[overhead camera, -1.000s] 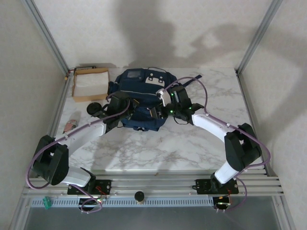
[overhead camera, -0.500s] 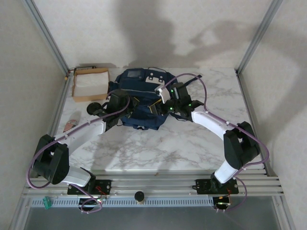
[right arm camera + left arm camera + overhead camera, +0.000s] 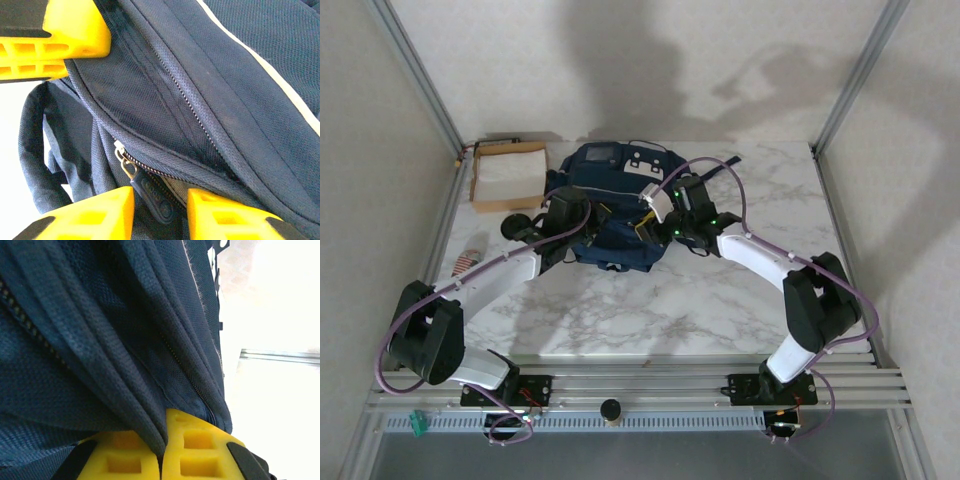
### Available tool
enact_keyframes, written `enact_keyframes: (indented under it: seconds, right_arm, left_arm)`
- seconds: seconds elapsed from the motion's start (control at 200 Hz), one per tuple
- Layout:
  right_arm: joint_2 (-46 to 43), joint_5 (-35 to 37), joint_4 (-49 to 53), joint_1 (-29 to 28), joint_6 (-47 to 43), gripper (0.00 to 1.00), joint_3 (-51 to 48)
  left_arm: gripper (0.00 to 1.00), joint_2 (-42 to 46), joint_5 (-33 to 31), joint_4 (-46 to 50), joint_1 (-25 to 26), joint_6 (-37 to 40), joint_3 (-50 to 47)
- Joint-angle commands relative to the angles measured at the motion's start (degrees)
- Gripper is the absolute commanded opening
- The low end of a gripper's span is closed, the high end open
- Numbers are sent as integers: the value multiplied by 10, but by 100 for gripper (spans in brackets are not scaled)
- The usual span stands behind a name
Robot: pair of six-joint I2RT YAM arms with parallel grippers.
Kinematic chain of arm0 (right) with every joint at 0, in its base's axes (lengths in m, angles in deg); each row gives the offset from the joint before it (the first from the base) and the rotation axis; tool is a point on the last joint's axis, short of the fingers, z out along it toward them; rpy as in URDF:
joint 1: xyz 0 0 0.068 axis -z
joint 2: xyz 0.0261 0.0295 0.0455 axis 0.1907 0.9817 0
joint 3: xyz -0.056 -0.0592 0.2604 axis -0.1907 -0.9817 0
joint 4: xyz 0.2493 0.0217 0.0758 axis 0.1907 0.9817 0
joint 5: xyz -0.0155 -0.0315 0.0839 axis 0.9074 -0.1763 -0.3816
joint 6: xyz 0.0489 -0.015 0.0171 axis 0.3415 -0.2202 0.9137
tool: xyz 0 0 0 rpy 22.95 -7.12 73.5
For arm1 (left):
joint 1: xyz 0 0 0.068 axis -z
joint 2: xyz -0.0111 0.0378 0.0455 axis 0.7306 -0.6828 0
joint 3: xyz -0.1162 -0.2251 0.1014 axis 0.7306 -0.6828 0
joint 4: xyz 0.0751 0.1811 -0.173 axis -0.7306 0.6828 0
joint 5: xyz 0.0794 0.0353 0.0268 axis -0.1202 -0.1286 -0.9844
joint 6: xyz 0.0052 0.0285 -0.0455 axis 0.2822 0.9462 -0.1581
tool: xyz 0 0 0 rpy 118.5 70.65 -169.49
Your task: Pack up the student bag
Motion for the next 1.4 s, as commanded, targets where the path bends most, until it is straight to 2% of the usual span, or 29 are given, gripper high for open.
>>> enact_keyframes:
  seconds: [0.0,0.17,0.305,0.416,0.501,0.616,0.691,0.916,1.127,1.247,1.397]
  right_arm:
    - [22,1,-49,-9,-45,38,17]
    - [35,8,-67,-30,-99,41,10]
    - [23,26,-147,-41,-130,43,-43]
    - [13,59,-197,-48,-150,39,-66]
    - [13,81,-195,-48,-160,31,-58]
    - [-17,76,-203,-47,-165,27,-73]
    - [-42,64,-205,-46,-167,20,-89]
    - [-66,61,-160,-44,-156,0,-91]
    - [-100,50,-111,-36,-104,0,-110]
    - [-120,3,-49,-11,-38,0,-105]
    - [-145,22,20,0,17,0,-116]
  left_arm:
    - [0,5,44,-67,6,16,35]
    - [0,2,60,-87,11,4,29]
    - [0,-1,63,-93,18,3,33]
    - [0,-2,64,-98,22,-1,29]
    - [0,0,62,-97,23,1,27]
    - [0,6,46,-81,22,11,25]
    - [0,11,34,-72,21,15,22]
    - [0,32,9,-64,16,18,2]
    - [0,43,-1,-45,8,30,1]
    - [0,63,-33,-16,-1,43,-3]
    - [0,72,-34,-5,-26,54,-13]
